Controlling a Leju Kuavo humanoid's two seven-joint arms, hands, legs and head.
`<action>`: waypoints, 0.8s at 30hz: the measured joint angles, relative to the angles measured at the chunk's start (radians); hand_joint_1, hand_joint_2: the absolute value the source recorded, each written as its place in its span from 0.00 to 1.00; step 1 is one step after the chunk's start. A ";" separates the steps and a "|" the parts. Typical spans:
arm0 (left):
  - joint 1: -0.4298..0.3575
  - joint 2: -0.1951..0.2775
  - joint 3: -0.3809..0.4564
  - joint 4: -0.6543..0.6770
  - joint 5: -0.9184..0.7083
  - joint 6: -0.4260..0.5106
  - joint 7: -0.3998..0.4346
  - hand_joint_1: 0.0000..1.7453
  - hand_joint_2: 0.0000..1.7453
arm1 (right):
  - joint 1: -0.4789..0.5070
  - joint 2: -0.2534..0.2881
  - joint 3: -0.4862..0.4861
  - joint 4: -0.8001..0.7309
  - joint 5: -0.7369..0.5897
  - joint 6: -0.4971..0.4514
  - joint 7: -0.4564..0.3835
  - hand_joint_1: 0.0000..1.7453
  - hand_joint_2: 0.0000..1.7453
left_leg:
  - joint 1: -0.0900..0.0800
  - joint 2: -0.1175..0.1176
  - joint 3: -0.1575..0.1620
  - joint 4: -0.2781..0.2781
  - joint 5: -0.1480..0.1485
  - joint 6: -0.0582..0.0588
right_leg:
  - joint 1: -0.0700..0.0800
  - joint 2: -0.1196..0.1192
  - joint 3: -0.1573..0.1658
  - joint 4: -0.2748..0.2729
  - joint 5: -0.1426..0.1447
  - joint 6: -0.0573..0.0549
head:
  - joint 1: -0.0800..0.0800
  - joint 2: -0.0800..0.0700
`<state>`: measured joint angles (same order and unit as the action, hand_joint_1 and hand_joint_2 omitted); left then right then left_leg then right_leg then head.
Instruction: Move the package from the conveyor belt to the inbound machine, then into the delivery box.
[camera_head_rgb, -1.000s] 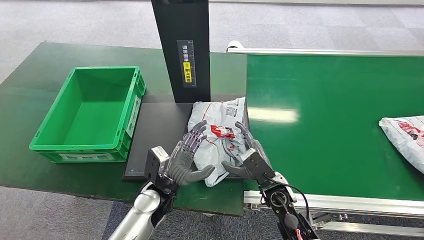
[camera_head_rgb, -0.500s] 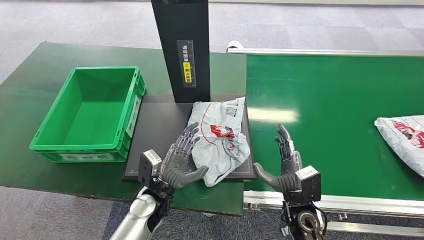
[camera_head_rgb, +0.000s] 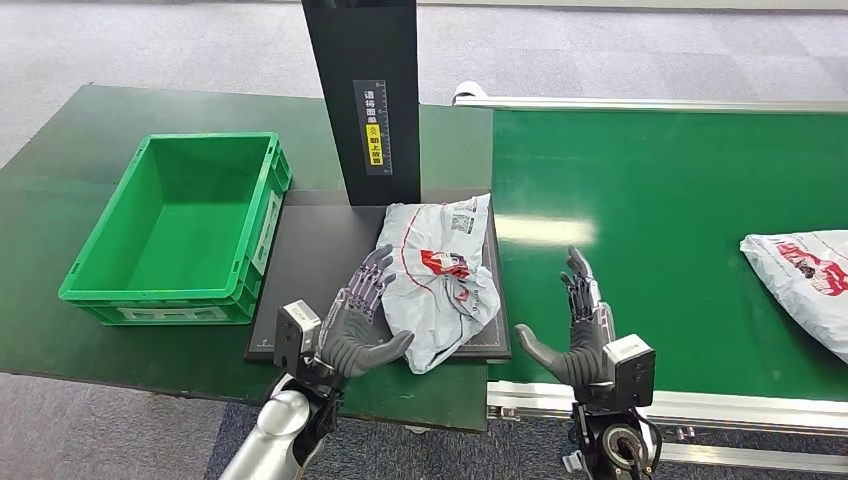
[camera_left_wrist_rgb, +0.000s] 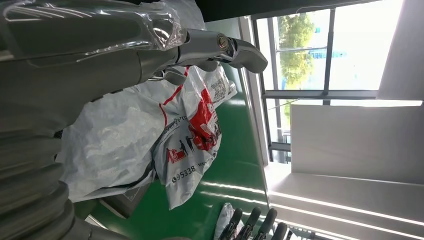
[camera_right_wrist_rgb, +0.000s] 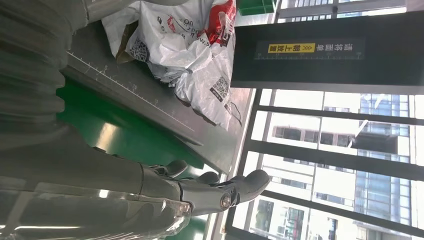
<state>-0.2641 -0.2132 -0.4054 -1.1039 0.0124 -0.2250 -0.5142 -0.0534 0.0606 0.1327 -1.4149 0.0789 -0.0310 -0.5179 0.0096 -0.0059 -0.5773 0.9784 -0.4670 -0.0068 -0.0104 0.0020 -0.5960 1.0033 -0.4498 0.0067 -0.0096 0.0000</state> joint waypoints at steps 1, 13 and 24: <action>0.001 0.000 0.000 -0.002 -0.012 0.012 0.000 0.00 1.00 | 0.002 0.003 -0.006 -0.001 -0.002 0.000 0.000 0.00 1.00 | 0.000 0.000 0.000 0.000 0.000 0.000 | 0.000 0.000 0.000 0.000 0.000 0.000 | 0.000 0.000; -0.070 -0.018 -0.028 -0.014 -0.503 0.386 0.071 0.00 1.00 | 0.011 0.061 -0.089 -0.002 0.147 -0.169 0.187 0.00 1.00 | 0.000 0.000 0.000 0.000 0.000 0.000 | 0.000 0.000 0.000 0.000 0.000 0.000 | 0.000 0.000; -0.292 -0.080 -0.134 0.343 -1.019 0.624 0.441 0.00 1.00 | 0.000 0.069 -0.077 0.065 0.327 -0.080 0.310 0.00 1.00 | 0.000 -0.001 0.001 0.000 0.000 0.000 | 0.000 -0.001 0.001 0.000 0.000 0.000 | 0.000 0.000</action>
<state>-0.5563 -0.2932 -0.5397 -0.7606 -1.0065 0.3991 -0.0729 -0.0539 0.1293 0.0552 -1.3501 0.4055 -0.1109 -0.2076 0.0096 -0.0068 -0.5762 0.9785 -0.4668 -0.0069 -0.0104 0.0011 -0.5950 1.0033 -0.4496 0.0067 -0.0098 0.0000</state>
